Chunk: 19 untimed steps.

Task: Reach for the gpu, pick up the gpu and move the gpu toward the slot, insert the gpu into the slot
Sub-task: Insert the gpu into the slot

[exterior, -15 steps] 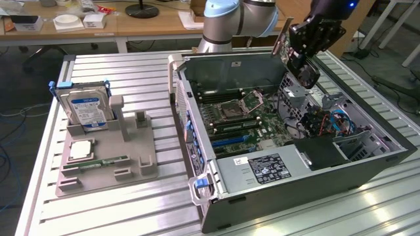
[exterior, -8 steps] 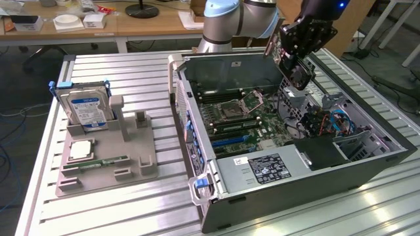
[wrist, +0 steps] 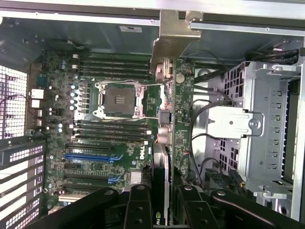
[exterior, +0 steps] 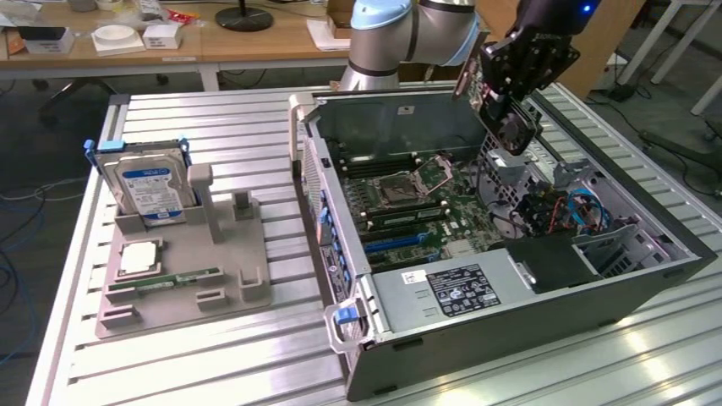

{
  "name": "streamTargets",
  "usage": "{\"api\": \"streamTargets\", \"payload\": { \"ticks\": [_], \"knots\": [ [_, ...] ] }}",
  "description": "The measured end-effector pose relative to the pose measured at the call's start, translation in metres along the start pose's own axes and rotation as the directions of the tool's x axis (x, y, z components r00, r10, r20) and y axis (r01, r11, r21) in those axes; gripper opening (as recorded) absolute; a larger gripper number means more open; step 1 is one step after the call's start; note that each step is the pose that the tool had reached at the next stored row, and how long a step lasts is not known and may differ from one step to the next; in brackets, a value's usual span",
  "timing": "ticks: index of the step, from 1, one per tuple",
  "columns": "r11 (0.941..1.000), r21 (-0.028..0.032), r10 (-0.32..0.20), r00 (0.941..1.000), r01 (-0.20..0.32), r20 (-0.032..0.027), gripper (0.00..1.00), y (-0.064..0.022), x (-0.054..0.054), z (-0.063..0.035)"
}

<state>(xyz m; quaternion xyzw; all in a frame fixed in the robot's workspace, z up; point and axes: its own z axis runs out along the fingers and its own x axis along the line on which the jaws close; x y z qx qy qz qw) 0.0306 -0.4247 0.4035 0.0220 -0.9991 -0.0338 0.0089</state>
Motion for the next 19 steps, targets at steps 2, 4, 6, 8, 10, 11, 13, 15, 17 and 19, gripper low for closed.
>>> {"api": "streamTargets", "payload": {
  "ticks": [2, 4, 6, 8, 10, 11, 13, 15, 17, 19],
  "knots": [
    [1.0, 0.0, -0.001, 1.0, 0.001, 0.0, 0.27, 0.0001, 0.0019, 0.0001],
    [1.0, 0.0001, -0.003, 1.0, 0.003, -0.0002, 0.27, 0.0003, 0.0057, 0.0001],
    [1.0, 0.0002, -0.005, 1.0, 0.005, -0.0003, 0.27, 0.0003, 0.0085, 0.0001],
    [1.0, 0.0002, -0.005, 1.0, 0.005, -0.0003, 0.27, 0.0004, 0.0088, 0.0001],
    [1.0, 0.0002, -0.005, 1.0, 0.005, -0.0004, 0.27, 0.0004, 0.0088, 0.0002],
    [1.0, 0.0001, -0.005, 1.0, 0.005, -0.0004, 0.27, 0.0004, 0.0088, 0.0002],
    [1.0, 0.0001, -0.007, 1.0, 0.007, -0.0004, 0.27, 0.0004, 0.0091, 0.0002],
    [0.9999, 0.0002, -0.015, 0.9999, 0.015, -0.001, 0.27, 0.0004, 0.0097, 0.0002],
    [0.9995, 0.0003, -0.032, 0.9995, 0.032, -0.0022, 0.27, 0.0004, 0.0101, 0.0002],
    [0.9981, 0.0003, -0.061, 0.9981, 0.061, -0.0041, 0.27, 0.0004, 0.0102, 0.0002]
  ]
}}
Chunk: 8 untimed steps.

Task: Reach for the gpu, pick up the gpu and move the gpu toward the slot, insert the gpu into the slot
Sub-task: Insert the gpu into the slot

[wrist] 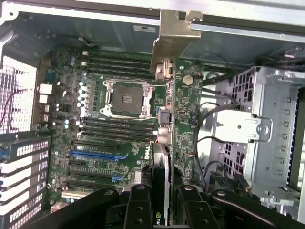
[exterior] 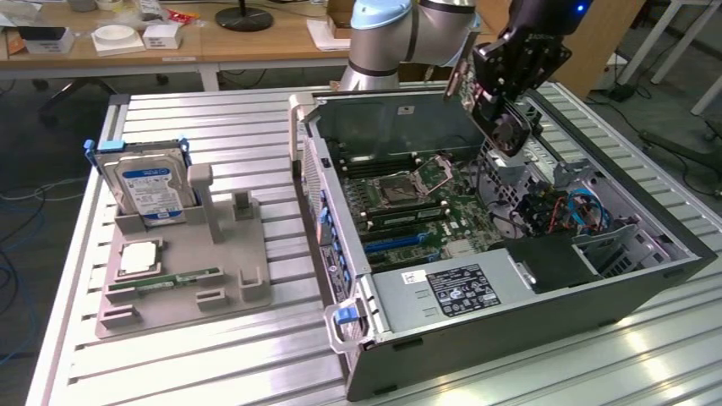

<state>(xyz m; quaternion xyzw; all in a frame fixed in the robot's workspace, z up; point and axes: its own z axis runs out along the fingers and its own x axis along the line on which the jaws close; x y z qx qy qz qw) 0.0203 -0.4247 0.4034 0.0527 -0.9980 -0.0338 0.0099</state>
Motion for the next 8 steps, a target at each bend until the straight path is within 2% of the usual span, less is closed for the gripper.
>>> {"api": "streamTargets", "payload": {
  "ticks": [5, 6, 8],
  "knots": [
    [0.9974, 0.0002, -0.072, 0.9974, 0.072, -0.0049, 0.27, 0.0, 0.0, 0.0],
    [0.9939, 0.0003, -0.11, 0.9939, 0.11, -0.0075, 0.27, 0.0, 0.0, 0.0],
    [0.9906, 0.0, -0.137, 0.9905, 0.137, -0.0093, 0.27, 0.0, 0.0, 0.0]
  ]
}}
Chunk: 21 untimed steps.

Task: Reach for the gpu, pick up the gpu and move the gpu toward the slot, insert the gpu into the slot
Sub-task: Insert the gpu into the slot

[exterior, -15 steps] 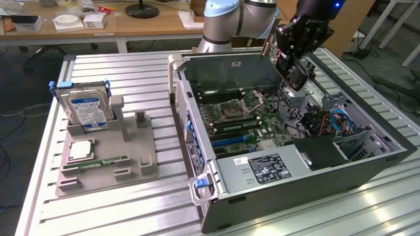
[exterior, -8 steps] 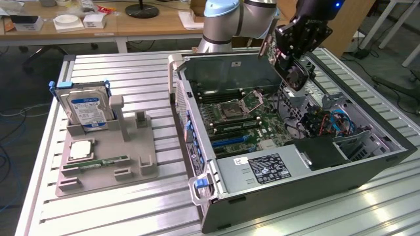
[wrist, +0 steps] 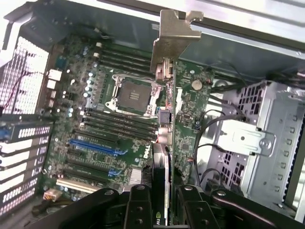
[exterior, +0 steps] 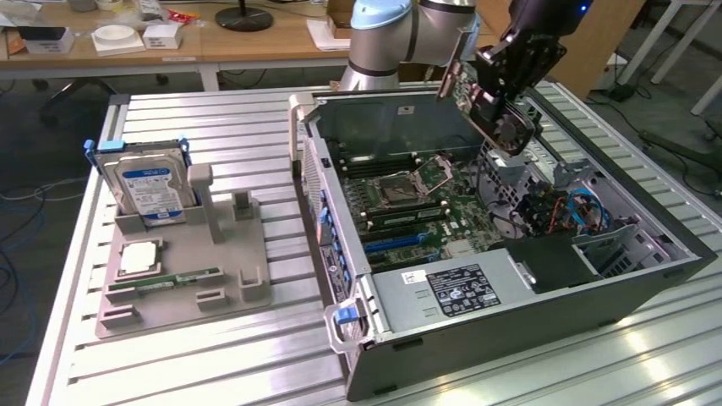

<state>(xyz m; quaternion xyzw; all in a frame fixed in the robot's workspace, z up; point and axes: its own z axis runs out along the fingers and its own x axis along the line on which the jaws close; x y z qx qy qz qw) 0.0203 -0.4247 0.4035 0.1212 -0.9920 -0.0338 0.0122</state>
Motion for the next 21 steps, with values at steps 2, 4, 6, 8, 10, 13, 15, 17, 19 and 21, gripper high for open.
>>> {"api": "streamTargets", "payload": {
  "ticks": [2, 4, 6, 8, 10, 13, 15, 17, 19, 21],
  "knots": [
    [0.9997, -0.0004, -0.026, 0.9997, 0.026, -0.0016, 0.27, 0.0, 0.0, 0.0],
    [0.9986, -0.0007, -0.052, 0.9986, 0.052, -0.0032, 0.27, 0.0, 0.0, 0.0],
    [0.997, -0.0011, -0.078, 0.9969, 0.078, -0.0049, 0.27, 0.0, 0.0001, 0.0001],
    [0.9944, -0.0016, -0.106, 0.9944, 0.106, -0.0066, 0.27, 0.0, 0.0001, 0.0001],
    [0.9914, -0.0024, -0.131, 0.9914, 0.131, -0.0081, 0.27, 0.0, 0.0001, 0.0],
    [0.9855, -0.0034, -0.17, 0.9855, 0.17, -0.0104, 0.27, 0.0, 0.0001, 0.0001],
    [0.9806, -0.0042, -0.196, 0.9805, 0.196, -0.0119, 0.27, 0.0, 0.0002, 0.0001],
    [0.9754, -0.0048, -0.221, 0.9753, 0.221, -0.0134, 0.27, 0.0, 0.0002, 0.0001],
    [0.9693, -0.0053, -0.246, 0.9692, 0.246, -0.015, 0.27, 0.0, 0.0002, 0.0001],
    [0.9625, -0.0059, -0.271, 0.9623, 0.271, -0.0166, 0.27, 0.0001, 0.0003, 0.0001]
  ]
}}
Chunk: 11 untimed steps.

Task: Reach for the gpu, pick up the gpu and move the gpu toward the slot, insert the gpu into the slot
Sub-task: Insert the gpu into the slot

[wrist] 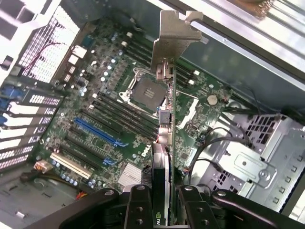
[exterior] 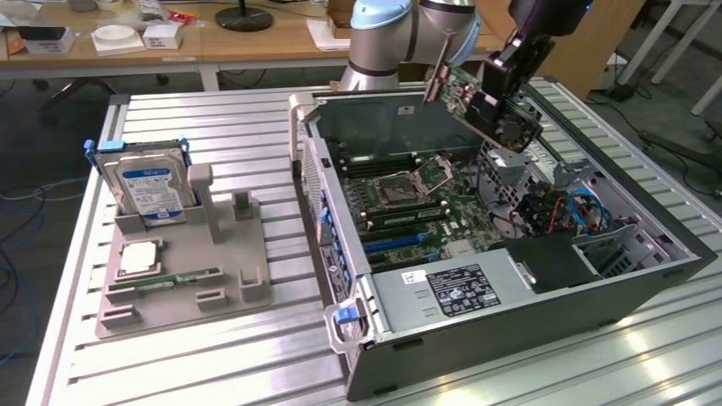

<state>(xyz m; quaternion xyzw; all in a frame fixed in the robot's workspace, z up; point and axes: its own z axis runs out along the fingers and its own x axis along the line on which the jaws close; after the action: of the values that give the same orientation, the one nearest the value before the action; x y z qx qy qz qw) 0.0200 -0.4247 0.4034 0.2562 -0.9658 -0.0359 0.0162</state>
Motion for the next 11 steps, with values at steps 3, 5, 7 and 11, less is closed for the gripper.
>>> {"api": "streamTargets", "payload": {
  "ticks": [3, 5, 7, 11],
  "knots": [
    [0.9993, -0.0003, -0.037, 0.9993, 0.037, -0.0024, 0.27, 0.0001, 0.0002, 0.0],
    [0.9981, -0.0009, -0.061, 0.9981, 0.061, -0.0038, 0.27, 0.0002, 0.0003, 0.0],
    [0.9964, -0.0015, -0.084, 0.9964, 0.084, -0.0051, 0.27, 0.0003, 0.0005, 0.0001],
    [0.9911, -0.0021, -0.133, 0.9911, 0.133, -0.0084, 0.27, 0.0005, 0.0009, 0.0001]
  ]
}}
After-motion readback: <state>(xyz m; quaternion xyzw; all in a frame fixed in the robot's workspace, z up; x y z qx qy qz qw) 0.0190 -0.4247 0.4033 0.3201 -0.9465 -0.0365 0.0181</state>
